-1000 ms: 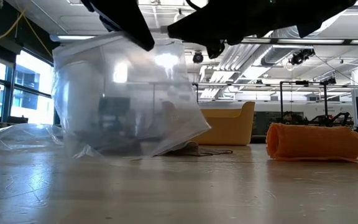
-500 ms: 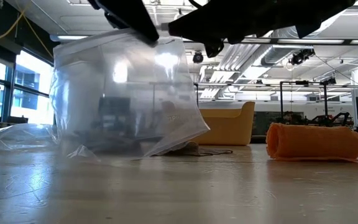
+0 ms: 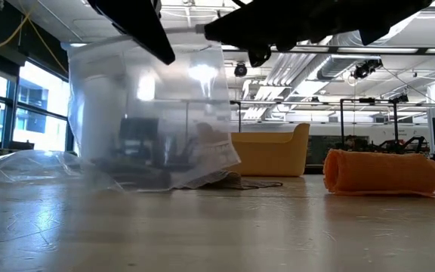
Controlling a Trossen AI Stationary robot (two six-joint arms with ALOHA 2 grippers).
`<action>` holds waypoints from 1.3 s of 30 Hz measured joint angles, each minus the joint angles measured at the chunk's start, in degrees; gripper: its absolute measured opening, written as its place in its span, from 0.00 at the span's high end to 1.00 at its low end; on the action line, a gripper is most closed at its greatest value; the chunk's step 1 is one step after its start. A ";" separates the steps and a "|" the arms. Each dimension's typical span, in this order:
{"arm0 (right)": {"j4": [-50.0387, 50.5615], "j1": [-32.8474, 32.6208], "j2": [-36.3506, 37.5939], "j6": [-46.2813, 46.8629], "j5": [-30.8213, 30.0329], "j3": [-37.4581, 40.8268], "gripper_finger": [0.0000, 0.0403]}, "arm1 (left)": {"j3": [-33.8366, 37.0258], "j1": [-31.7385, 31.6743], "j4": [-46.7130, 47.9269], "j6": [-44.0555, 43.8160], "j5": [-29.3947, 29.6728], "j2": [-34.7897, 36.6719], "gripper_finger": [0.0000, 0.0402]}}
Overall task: Roll bandage
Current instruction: Open the bottom transparent zip bag
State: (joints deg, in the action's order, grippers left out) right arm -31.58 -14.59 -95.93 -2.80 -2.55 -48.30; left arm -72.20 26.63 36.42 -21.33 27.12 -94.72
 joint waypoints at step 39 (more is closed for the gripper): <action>10.52 -2.19 -0.01 7.78 -7.06 0.49 1.00 | 0.28 -1.86 -10.28 0.96 2.86 -0.55 0.81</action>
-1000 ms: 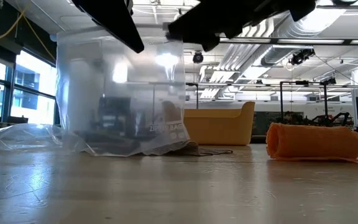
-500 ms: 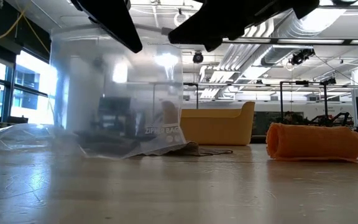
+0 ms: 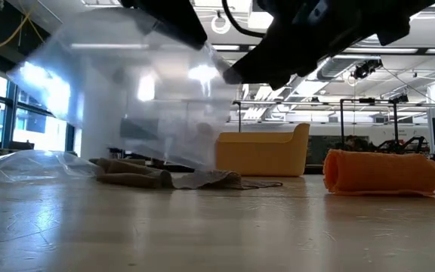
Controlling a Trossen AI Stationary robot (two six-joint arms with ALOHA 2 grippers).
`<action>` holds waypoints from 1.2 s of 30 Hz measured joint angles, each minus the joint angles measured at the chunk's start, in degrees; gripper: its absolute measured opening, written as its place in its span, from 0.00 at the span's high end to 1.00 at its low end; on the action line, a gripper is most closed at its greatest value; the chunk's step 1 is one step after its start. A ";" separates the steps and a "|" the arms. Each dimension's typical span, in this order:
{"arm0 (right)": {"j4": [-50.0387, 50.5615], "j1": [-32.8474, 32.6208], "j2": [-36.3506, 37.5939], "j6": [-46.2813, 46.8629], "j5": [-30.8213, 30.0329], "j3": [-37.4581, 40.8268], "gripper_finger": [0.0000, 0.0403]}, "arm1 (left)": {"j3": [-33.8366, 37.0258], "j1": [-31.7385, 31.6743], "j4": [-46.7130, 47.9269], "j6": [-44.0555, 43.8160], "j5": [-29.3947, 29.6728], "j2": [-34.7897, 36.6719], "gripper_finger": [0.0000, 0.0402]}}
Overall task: Roll bandage
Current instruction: Open the bottom transparent zip bag
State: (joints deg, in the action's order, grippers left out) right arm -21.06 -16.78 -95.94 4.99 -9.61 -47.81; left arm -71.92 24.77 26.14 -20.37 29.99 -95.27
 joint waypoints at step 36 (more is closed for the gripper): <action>18.25 -2.42 8.39 8.62 -6.99 -0.13 1.00 | 0.04 -6.82 -17.23 18.57 -4.21 -9.38 0.60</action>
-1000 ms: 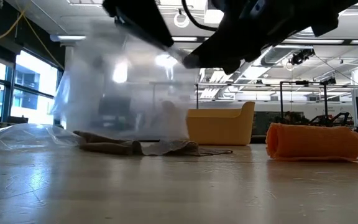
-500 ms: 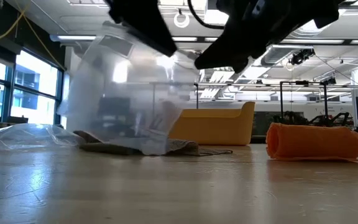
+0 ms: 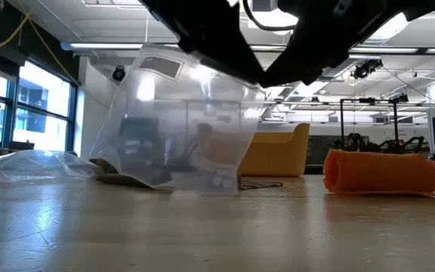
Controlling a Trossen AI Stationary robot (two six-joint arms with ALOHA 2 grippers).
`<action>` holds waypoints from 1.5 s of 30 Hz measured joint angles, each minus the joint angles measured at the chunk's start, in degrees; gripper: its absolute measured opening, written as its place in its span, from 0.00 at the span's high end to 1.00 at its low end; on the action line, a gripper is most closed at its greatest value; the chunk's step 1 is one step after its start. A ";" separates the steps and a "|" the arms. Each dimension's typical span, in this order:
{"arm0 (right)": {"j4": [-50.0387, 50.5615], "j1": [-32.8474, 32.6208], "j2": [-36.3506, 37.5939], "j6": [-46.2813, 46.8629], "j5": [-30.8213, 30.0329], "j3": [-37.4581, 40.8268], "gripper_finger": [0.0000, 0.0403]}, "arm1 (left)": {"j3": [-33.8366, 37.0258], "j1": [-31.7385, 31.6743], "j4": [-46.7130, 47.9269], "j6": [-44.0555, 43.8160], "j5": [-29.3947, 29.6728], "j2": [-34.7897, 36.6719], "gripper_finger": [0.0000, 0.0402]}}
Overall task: Roll bandage
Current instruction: Open the bottom transparent zip bag
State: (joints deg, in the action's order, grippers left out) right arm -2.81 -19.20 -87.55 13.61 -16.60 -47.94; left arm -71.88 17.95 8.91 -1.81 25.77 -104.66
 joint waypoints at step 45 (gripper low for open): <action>3.05 -0.38 0.55 -0.13 0.48 -0.02 1.00 | 2.96 -1.87 0.72 3.48 -11.17 5.07 0.66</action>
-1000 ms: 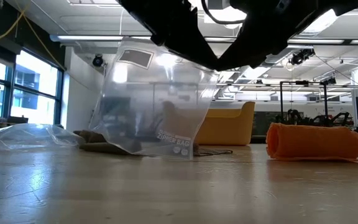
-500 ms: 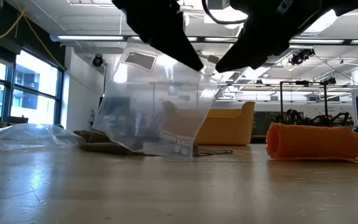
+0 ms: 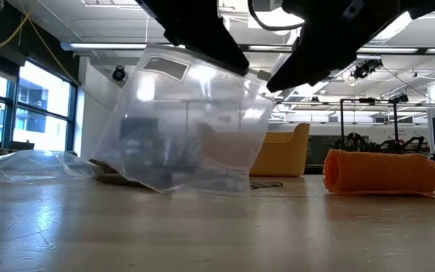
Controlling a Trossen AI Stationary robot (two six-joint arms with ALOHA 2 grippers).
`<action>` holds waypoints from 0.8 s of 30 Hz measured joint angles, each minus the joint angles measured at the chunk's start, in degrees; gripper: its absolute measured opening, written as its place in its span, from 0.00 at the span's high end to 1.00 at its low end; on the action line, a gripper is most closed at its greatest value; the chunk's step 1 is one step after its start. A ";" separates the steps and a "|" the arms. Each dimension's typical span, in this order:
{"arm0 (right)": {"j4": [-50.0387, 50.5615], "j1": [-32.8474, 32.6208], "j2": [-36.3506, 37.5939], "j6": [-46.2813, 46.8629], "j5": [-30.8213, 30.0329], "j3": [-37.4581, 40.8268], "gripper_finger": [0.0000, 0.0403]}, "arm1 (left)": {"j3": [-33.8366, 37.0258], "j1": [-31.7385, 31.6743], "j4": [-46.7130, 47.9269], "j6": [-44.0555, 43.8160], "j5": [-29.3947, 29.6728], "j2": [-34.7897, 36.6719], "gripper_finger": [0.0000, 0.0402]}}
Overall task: Roll bandage
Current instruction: Open the bottom transparent zip bag
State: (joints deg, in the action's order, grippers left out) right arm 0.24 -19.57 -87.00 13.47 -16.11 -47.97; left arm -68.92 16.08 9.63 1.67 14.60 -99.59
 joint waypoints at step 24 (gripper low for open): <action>-0.93 0.00 0.00 -1.08 1.54 0.00 1.00 | 3.93 0.13 -16.79 3.49 2.62 -4.18 0.69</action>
State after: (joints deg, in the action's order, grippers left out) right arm -0.68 -19.57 -87.00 12.40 -14.57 -47.97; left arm -64.99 16.21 -7.16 5.16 17.22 -103.77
